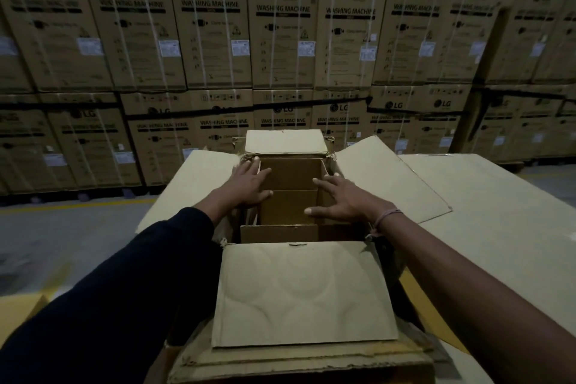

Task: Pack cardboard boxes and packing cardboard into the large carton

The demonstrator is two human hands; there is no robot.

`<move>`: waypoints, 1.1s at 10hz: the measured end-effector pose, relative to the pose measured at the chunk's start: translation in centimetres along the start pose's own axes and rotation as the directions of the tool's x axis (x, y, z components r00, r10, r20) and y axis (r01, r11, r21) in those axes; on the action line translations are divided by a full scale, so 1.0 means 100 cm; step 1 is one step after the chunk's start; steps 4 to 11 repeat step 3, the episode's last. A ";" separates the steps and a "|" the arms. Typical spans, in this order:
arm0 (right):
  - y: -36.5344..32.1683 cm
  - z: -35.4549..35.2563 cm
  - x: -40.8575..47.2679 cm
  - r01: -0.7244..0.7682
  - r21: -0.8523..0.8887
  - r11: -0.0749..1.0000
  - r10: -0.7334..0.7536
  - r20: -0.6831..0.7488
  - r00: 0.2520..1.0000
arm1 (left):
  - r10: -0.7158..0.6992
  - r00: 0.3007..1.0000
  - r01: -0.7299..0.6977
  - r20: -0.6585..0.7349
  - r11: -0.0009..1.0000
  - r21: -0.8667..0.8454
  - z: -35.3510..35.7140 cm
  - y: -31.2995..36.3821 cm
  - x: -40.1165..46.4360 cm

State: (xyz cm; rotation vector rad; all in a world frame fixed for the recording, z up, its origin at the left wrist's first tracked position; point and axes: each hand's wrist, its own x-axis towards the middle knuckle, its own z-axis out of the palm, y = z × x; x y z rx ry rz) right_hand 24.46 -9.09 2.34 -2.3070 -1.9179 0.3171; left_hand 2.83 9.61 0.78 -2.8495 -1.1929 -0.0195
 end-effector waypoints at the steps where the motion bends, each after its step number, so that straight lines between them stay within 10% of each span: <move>1: 0.006 0.001 0.008 -0.031 -0.114 0.993 0.026 -0.044 0.999 | -0.028 1.000 0.028 -0.011 0.999 -0.023 0.001 0.000 -0.009; 11: 0.014 -0.013 0.008 -0.111 -0.201 0.973 0.079 -0.161 0.984 | -0.052 0.988 0.042 -0.146 0.996 -0.075 -0.006 -0.002 -0.030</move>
